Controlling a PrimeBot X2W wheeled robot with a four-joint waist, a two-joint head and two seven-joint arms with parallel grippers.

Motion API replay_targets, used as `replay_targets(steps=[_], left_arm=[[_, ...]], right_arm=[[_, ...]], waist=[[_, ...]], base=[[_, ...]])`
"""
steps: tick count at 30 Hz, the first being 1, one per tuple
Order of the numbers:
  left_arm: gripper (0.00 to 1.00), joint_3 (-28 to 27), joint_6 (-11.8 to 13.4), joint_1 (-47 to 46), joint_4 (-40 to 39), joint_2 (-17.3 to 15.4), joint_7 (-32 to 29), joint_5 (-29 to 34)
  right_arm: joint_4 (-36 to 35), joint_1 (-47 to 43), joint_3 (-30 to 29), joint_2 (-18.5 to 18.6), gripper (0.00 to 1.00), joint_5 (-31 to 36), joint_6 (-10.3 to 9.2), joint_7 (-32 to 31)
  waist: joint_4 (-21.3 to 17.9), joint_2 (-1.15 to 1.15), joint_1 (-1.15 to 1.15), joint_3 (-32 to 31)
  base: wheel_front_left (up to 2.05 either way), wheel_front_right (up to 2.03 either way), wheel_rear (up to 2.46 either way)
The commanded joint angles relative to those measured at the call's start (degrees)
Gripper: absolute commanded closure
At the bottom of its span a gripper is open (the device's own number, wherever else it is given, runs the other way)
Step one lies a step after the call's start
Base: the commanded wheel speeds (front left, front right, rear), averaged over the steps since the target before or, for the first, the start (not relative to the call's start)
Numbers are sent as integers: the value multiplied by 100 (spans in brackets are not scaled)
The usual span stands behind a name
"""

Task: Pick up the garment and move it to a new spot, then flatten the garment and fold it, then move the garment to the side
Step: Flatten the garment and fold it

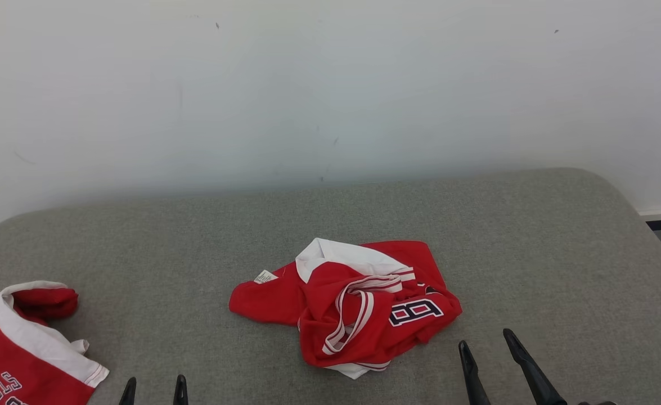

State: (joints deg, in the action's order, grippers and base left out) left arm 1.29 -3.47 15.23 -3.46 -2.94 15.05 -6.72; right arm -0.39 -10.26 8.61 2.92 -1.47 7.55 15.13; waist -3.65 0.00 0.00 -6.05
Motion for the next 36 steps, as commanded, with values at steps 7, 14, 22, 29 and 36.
replay_targets(steps=[7,14,22,29,36], left_arm=[[0,11,17,-132,46,8,16,86],[0,64,5,-141,80,8,16,145],[0,91,-8,-145,124,9,16,180],[0,453,-248,-388,349,10,16,41],[0,1494,-397,-1169,985,-123,16,-30]], right_arm=[[24,-21,38,-6,0,-31,-13,3],[50,-10,51,-6,0,-25,-13,2],[62,44,102,-6,0,-12,-13,2],[34,86,80,-6,0,-34,-13,2],[43,229,102,-6,0,40,-13,2]], waist=[[39,0,0,0],[78,0,0,5],[58,0,0,0],[-11,0,0,120],[-154,0,0,351]], base=[[0,0,0],[0,0,0],[0,0,0],[0,0,0],[0,0,0]])
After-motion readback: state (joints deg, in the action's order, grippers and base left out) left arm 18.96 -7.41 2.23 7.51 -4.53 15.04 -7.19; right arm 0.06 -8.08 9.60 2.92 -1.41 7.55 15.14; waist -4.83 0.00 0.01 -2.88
